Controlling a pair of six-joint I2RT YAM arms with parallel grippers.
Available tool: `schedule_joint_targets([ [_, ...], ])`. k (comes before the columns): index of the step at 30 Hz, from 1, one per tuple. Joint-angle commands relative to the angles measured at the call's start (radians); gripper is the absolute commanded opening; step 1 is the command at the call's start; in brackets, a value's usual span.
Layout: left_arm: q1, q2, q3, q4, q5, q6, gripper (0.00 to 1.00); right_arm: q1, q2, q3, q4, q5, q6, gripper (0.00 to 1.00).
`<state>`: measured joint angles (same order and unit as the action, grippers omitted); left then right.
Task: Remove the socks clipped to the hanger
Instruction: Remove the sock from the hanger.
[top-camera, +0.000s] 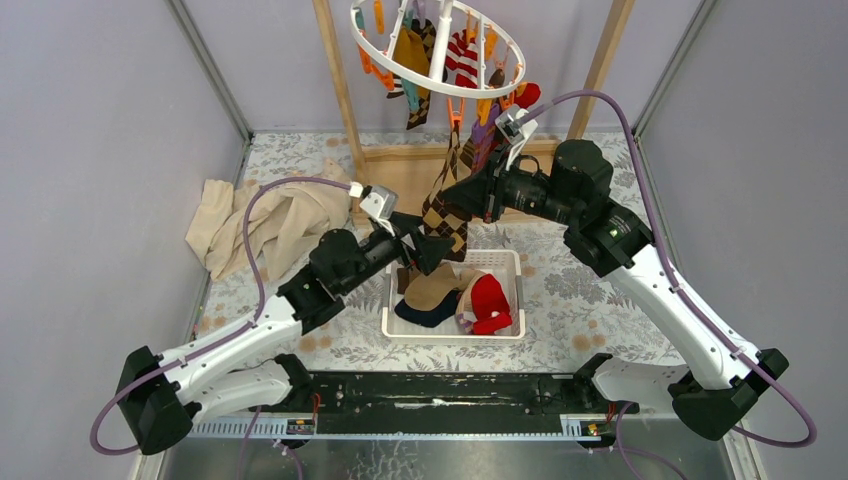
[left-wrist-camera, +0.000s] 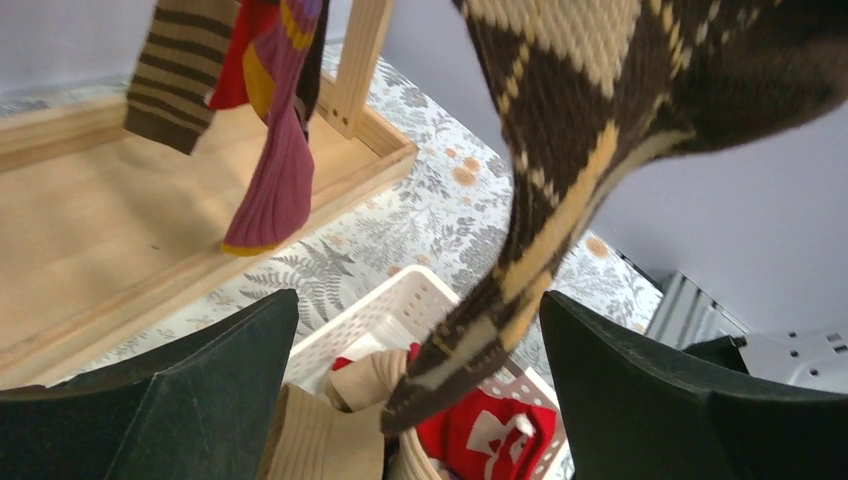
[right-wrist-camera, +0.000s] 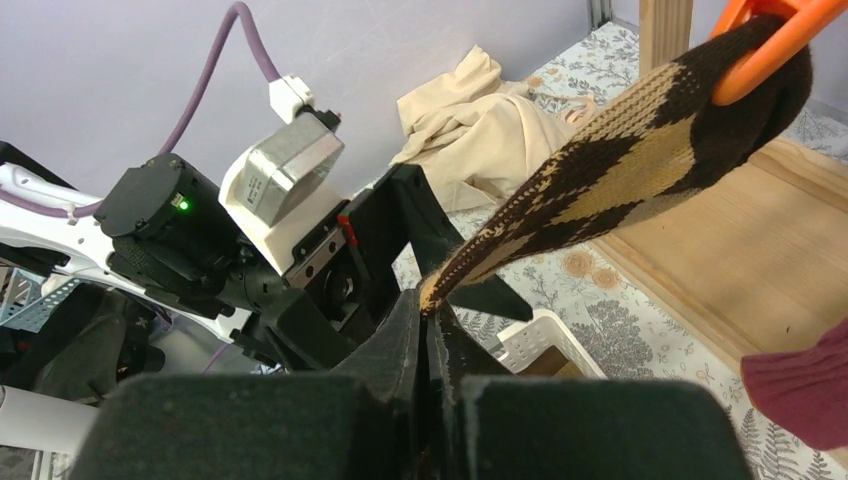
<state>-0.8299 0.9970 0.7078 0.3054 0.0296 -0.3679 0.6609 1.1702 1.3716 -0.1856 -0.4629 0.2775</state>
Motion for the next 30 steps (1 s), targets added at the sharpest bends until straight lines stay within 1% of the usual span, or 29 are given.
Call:
schedule_joint_targets([
  [1,0.005,-0.013,0.038,0.062,-0.103,0.077,0.98,0.005,-0.004,0.053,0.004,-0.026,-0.002,0.0],
  [3,0.005,-0.01,0.043,0.068,-0.084,0.08,0.98,0.005,-0.003,0.05,0.008,-0.029,-0.002,0.0],
  [6,0.005,0.023,0.055,0.09,-0.019,0.067,0.97,0.005,0.0,0.045,0.019,-0.034,0.002,0.0],
  [8,0.005,0.048,0.064,0.106,0.027,0.056,0.92,0.006,0.004,0.044,0.021,-0.034,0.003,0.0],
  [9,0.005,0.059,0.07,0.111,0.04,0.05,0.88,0.006,0.005,0.041,0.025,-0.035,0.005,0.0],
  [12,0.005,0.084,0.092,0.102,0.057,0.042,0.69,0.005,0.006,0.036,0.023,-0.03,0.003,0.0],
  [14,0.005,0.092,0.109,0.082,0.062,0.04,0.5,0.005,0.006,0.032,0.023,-0.028,0.002,0.0],
  [15,0.005,0.094,0.118,0.07,0.064,0.042,0.39,0.005,0.006,0.03,0.023,-0.026,0.002,0.0],
  [16,0.005,0.096,0.125,0.059,0.062,0.041,0.26,0.005,0.006,0.028,0.023,-0.025,0.002,0.0],
  [17,0.005,0.096,0.131,0.046,0.06,0.042,0.16,0.006,0.006,0.026,0.024,-0.024,0.003,0.0],
  [19,0.005,0.09,0.138,0.027,0.058,0.044,0.07,0.006,0.008,0.021,0.024,-0.019,0.0,0.0],
  [20,0.005,0.086,0.143,0.015,0.058,0.044,0.0,0.005,0.008,0.019,0.024,-0.017,0.001,0.0],
  [22,0.005,0.082,0.154,-0.012,0.058,0.044,0.0,0.005,0.009,0.014,0.023,-0.005,-0.002,0.01],
  [23,0.005,0.081,0.164,-0.031,0.056,0.044,0.0,0.006,0.009,0.014,0.02,0.003,-0.004,0.04],
  [24,0.005,0.081,0.176,-0.054,0.054,0.043,0.0,0.005,0.009,0.012,0.013,0.014,-0.004,0.09],
  [27,0.005,0.089,0.216,-0.134,0.045,0.042,0.0,0.005,0.005,0.019,-0.016,0.069,-0.018,0.33],
  [30,0.005,0.094,0.237,-0.182,0.046,0.049,0.0,0.006,-0.007,0.031,-0.044,0.145,-0.038,0.47],
])
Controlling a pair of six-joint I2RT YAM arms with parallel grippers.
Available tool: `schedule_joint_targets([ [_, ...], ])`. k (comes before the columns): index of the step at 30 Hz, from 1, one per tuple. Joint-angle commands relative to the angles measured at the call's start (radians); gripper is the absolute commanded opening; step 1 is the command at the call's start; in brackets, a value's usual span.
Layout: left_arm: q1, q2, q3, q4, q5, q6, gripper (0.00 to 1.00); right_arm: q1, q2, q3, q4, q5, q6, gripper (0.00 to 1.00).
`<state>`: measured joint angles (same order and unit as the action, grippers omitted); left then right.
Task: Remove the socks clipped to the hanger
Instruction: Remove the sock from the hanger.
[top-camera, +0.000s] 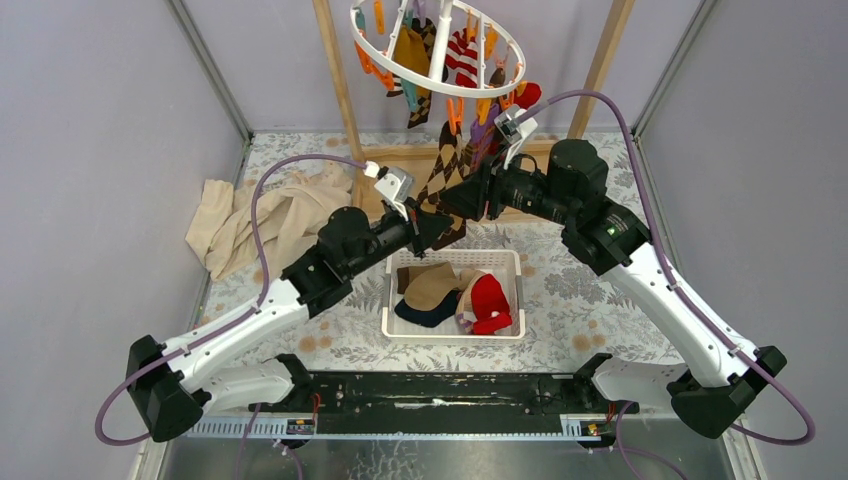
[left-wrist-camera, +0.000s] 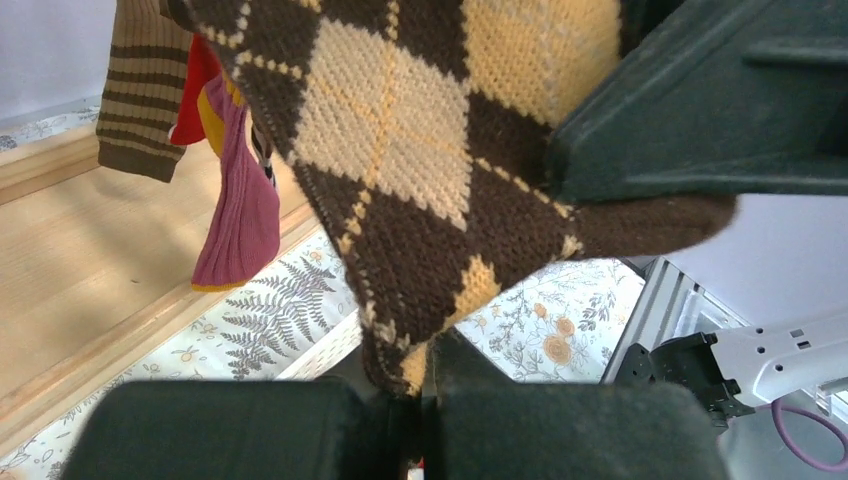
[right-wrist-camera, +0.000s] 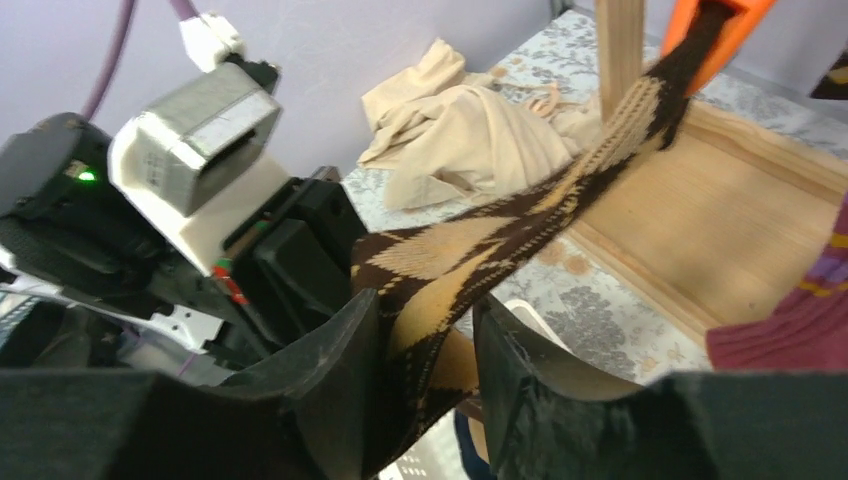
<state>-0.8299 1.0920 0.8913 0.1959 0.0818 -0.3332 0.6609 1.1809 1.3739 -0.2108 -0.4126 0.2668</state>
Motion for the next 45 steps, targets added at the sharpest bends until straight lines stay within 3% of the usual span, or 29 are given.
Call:
schedule_joint_targets([
  [1,0.005,-0.002,0.054,-0.08,-0.009,0.016,0.0,0.005,-0.023,0.032,-0.025,0.118,-0.036,0.53],
  [5,0.011,0.001,0.059,-0.12,-0.031,0.025,0.0,0.005,-0.035,0.057,-0.031,0.191,-0.063,0.65],
  [9,0.035,0.022,0.092,-0.176,-0.016,0.022,0.0,0.002,-0.008,0.115,-0.036,0.265,-0.076,0.69],
  [20,0.126,0.056,0.137,-0.248,0.104,-0.006,0.0,-0.187,0.129,0.229,0.121,0.111,0.069,0.65],
  [26,0.142,0.079,0.149,-0.251,0.131,-0.01,0.0,-0.191,0.212,0.322,0.129,0.075,0.06,0.62],
  [45,0.182,0.12,0.208,-0.288,0.178,-0.006,0.0,-0.191,0.295,0.403,0.11,0.075,0.057,0.61],
])
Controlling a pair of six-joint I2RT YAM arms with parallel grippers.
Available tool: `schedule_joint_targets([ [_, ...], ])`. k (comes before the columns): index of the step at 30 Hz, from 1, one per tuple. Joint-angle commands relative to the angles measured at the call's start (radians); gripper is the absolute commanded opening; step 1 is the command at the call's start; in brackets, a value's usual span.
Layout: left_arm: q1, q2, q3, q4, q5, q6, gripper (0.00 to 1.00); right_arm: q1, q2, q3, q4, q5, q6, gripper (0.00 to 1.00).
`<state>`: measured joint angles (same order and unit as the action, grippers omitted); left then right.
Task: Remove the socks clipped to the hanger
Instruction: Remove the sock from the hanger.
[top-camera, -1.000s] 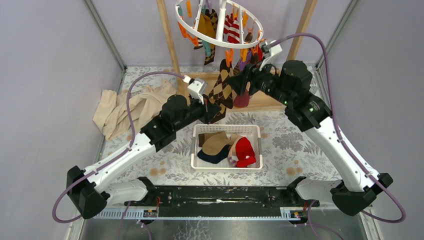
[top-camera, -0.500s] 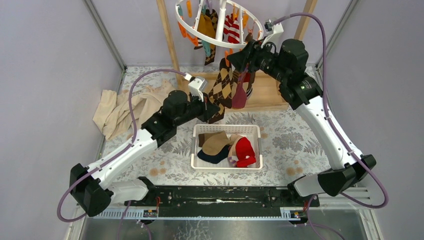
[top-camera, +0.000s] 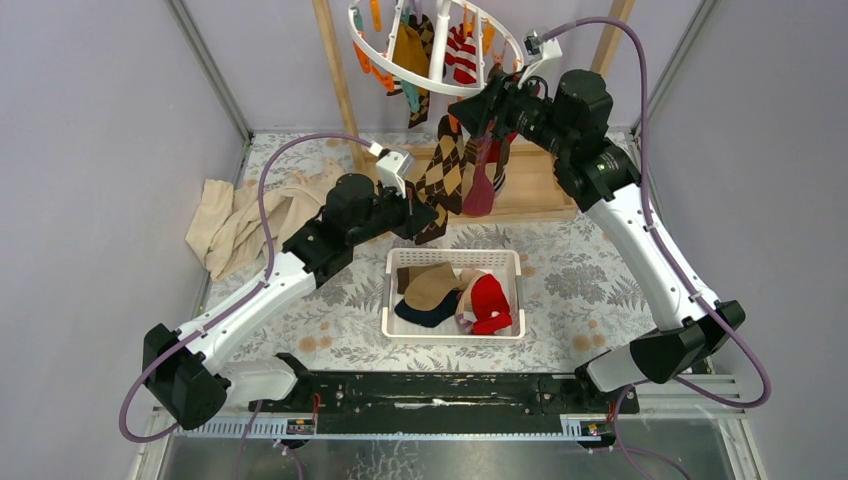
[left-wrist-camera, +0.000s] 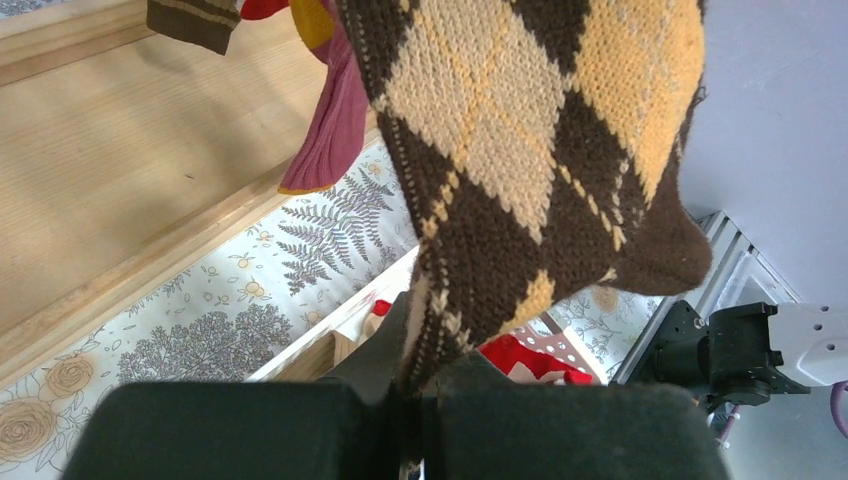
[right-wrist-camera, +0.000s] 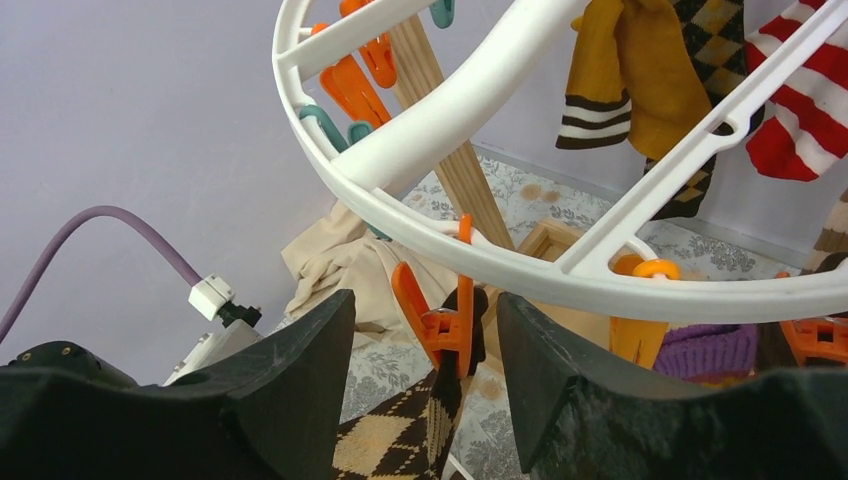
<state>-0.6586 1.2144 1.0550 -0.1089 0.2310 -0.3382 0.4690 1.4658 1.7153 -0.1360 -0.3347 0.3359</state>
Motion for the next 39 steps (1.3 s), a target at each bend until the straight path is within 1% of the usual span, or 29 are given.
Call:
schedule_joint_targets([
  [1,0.01,-0.003,0.043,0.018,0.031,-0.002,0.0,0.0,0.013,0.065,0.033,-0.001,-0.014,0.61],
  [7,0.013,-0.006,0.046,0.021,0.046,-0.005,0.0,0.003,0.025,0.068,0.032,0.0,-0.017,0.61],
  [11,0.013,-0.003,0.05,0.023,0.058,-0.01,0.0,0.01,0.004,0.029,0.05,0.004,-0.02,0.59],
  [15,0.013,-0.001,0.049,0.025,0.065,-0.01,0.0,0.019,-0.026,-0.016,0.063,0.024,-0.021,0.59],
  [22,0.014,0.0,0.045,0.03,0.071,-0.013,0.0,0.028,-0.051,-0.037,0.058,0.043,-0.027,0.59],
  [39,0.014,0.002,0.034,0.044,0.102,-0.03,0.0,0.077,-0.007,0.022,0.058,0.118,-0.059,0.59],
])
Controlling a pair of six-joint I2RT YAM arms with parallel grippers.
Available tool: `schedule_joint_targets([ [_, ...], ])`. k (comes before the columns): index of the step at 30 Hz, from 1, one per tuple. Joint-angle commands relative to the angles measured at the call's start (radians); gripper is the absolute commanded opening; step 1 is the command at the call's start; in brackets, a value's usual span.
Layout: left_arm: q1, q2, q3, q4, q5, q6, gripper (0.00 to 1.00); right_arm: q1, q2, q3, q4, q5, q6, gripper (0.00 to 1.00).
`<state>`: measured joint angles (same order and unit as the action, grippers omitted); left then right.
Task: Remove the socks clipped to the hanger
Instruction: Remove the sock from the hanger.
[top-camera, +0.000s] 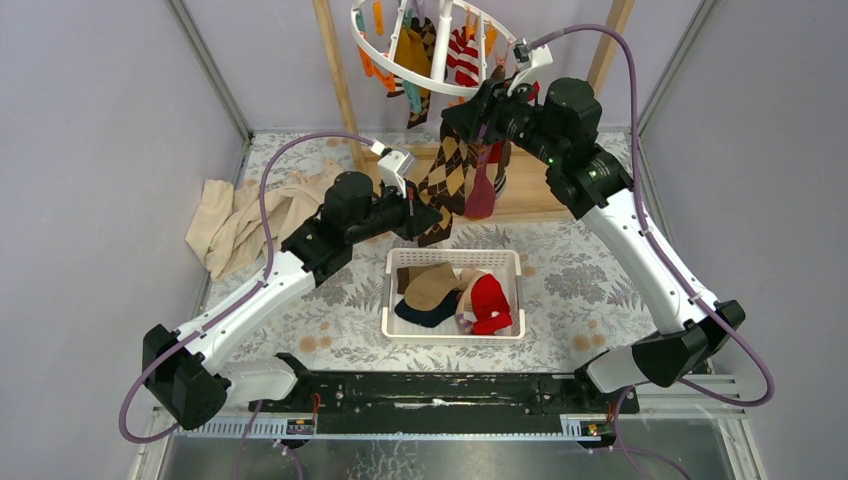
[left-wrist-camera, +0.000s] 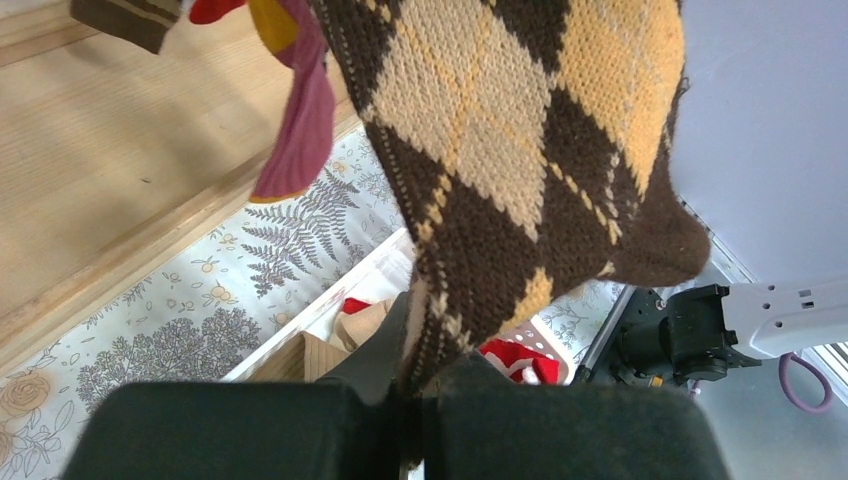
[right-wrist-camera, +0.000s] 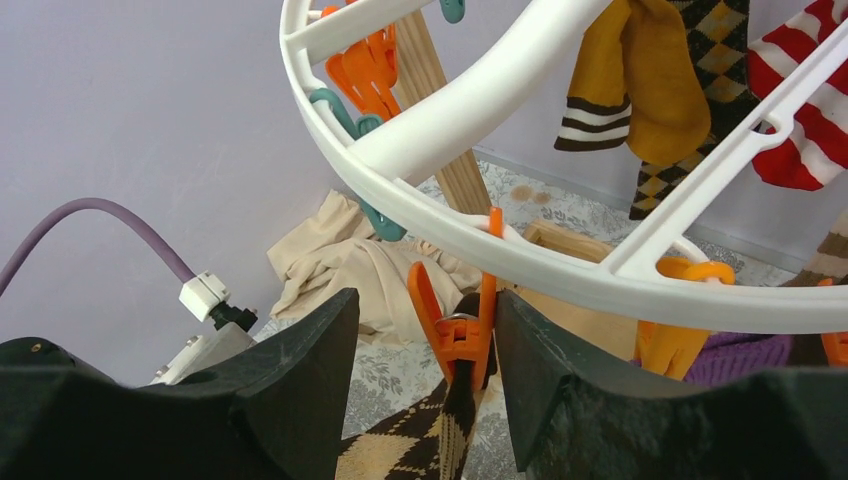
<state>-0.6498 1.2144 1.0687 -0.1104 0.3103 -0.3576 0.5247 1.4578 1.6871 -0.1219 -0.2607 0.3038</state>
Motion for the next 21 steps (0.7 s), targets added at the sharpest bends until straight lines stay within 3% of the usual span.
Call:
schedule_joint_targets([
  [1,0.005,0.001,0.019,0.046,0.024,-0.011,0.0,0.026,0.001,0.052,0.042,0.053,-0.032,0.58],
  [13,0.004,-0.01,0.016,0.052,0.041,-0.02,0.0,0.055,0.019,0.068,0.022,0.129,-0.066,0.52],
  [18,0.005,-0.016,0.012,0.054,0.045,-0.02,0.0,0.056,0.028,0.076,0.023,0.131,-0.069,0.42],
  [21,0.005,-0.02,0.012,0.052,0.045,-0.02,0.0,0.056,0.029,0.073,0.029,0.128,-0.068,0.26],
])
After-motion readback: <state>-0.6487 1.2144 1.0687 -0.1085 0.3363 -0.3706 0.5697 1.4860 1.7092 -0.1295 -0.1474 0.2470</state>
